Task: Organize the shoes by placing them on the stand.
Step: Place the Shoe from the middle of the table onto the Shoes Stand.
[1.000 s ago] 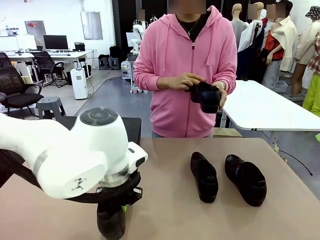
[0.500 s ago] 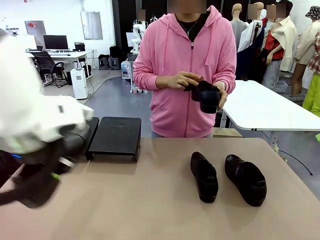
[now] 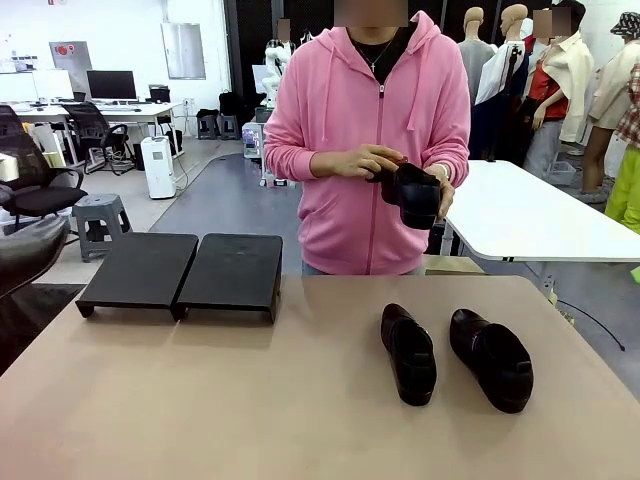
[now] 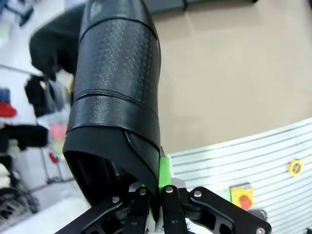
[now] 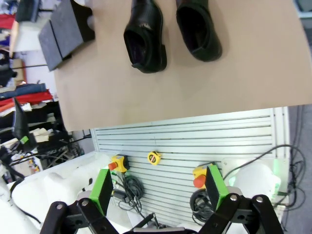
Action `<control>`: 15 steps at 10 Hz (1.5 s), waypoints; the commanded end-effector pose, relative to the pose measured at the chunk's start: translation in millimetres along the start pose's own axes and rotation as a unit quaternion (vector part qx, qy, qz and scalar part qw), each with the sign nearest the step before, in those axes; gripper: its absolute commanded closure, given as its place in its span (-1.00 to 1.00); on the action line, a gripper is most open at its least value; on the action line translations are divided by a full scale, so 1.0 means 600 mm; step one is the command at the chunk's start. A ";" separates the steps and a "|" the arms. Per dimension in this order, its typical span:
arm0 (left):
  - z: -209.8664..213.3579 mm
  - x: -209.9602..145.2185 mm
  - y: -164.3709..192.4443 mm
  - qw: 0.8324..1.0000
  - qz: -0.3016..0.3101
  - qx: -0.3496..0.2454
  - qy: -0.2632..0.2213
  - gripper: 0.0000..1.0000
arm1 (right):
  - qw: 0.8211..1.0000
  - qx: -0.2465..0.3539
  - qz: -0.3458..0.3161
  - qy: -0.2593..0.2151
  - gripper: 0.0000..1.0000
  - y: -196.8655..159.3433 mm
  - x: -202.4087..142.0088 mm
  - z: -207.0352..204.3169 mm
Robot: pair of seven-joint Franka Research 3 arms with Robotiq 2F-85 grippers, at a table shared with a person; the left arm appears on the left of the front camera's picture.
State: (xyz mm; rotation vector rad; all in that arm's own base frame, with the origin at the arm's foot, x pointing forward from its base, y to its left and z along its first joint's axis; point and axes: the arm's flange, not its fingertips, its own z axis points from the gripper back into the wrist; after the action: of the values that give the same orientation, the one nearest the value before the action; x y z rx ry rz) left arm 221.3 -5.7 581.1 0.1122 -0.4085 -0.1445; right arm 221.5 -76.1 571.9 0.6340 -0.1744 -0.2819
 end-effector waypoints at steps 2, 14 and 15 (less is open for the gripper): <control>0.022 0.000 -0.043 0.999 -0.040 0.019 -0.025 1.00 | 1.000 0.012 0.000 0.003 -1.00 0.005 0.000 0.004; -0.300 0.479 -0.002 0.999 0.025 -0.018 -0.024 1.00 | 1.000 0.012 0.000 0.003 -1.00 0.005 0.000 0.004; -0.329 0.485 0.006 0.999 0.047 -0.001 -0.025 1.00 | 1.000 0.012 0.000 0.003 -1.00 0.005 0.000 0.004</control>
State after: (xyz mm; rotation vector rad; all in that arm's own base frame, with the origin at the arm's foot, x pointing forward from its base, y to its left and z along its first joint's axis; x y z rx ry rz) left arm 567.0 -30.2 506.7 0.0491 -0.4321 -0.1191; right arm 221.4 -76.1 572.1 0.6335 -0.1742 -0.2823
